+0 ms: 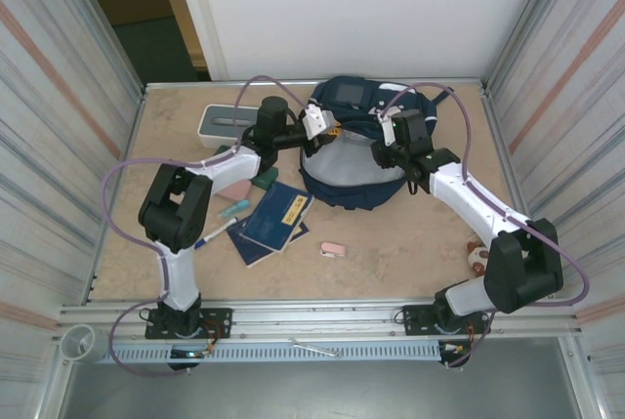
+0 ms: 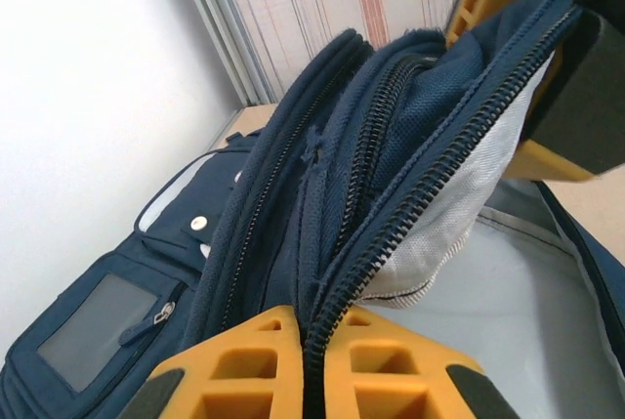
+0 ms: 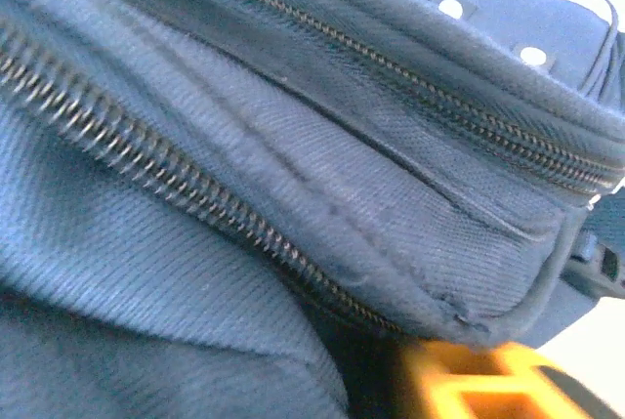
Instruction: Pack the student bag
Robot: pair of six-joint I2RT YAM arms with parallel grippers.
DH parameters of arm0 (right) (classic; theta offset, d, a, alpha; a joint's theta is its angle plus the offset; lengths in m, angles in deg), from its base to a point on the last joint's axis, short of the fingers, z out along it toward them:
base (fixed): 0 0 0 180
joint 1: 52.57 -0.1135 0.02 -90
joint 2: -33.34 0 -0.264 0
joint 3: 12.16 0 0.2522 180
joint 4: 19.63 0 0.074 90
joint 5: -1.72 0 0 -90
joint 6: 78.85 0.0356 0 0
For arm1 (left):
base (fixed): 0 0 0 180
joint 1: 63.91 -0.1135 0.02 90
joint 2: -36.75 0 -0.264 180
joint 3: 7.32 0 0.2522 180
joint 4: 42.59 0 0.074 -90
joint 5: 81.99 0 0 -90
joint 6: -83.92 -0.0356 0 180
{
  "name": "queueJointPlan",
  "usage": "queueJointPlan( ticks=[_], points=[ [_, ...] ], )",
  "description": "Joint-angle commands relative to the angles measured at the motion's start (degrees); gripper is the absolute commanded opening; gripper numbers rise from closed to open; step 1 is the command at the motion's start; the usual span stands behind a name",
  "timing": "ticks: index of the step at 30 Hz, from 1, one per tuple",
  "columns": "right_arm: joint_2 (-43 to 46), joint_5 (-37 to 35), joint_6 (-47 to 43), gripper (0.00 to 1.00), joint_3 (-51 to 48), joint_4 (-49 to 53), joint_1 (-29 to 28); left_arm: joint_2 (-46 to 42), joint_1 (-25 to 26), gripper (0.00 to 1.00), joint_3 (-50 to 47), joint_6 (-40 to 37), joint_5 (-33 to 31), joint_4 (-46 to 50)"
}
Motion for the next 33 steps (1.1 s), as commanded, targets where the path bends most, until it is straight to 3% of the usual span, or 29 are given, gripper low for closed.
queueJointPlan(
  ticks=[1,3,7,12,14,22,23,28,33],
  points=[
    [2.07,-1.37,2.36,0.15,0.90,2.13,-1.69,2.94,1.68,0.03,4.64,2.37,-0.34,-5.83],
    [3.68,-2.45,4.18,0.10,-0.10,3.27,-2.77,4.82,1.88,0.08,6.19,3.40,-3.28,-5.91],
    [5.21,-5.68,7.46,0.08,-1.51,4.68,-3.23,6.20,1.97,0.20,7.60,5.05,-7.51,-5.56],
    [1.90,-7.61,8.85,0.04,-0.05,4.97,-1.14,0.91,1.90,0.60,2.34,7.34,-14.28,-3.89],
    [0.53,-6.19,8.90,0.03,0.89,4.46,-0.04,-2.78,1.81,0.71,-0.49,9.57,-17.72,-0.95],
    [-5.05,6.20,7.77,0.06,4.63,2.23,2.32,-20.62,1.53,0.82,-16.81,24.74,-33.95,7.81],
    [-5.64,6.57,7.92,0.09,4.64,3.07,2.26,-22.96,1.37,0.82,-18.41,27.71,-36.79,10.23],
    [-5.28,4.46,12.59,0.56,3.46,11.97,1.81,-32.88,-1.20,0.87,-26.48,39.92,-40.29,23.39],
    [1.05,5.24,17.47,0.79,1.53,18.30,-1.45,-40.16,-2.82,0.88,-32.39,46.65,-36.97,38.62]
  ],
)
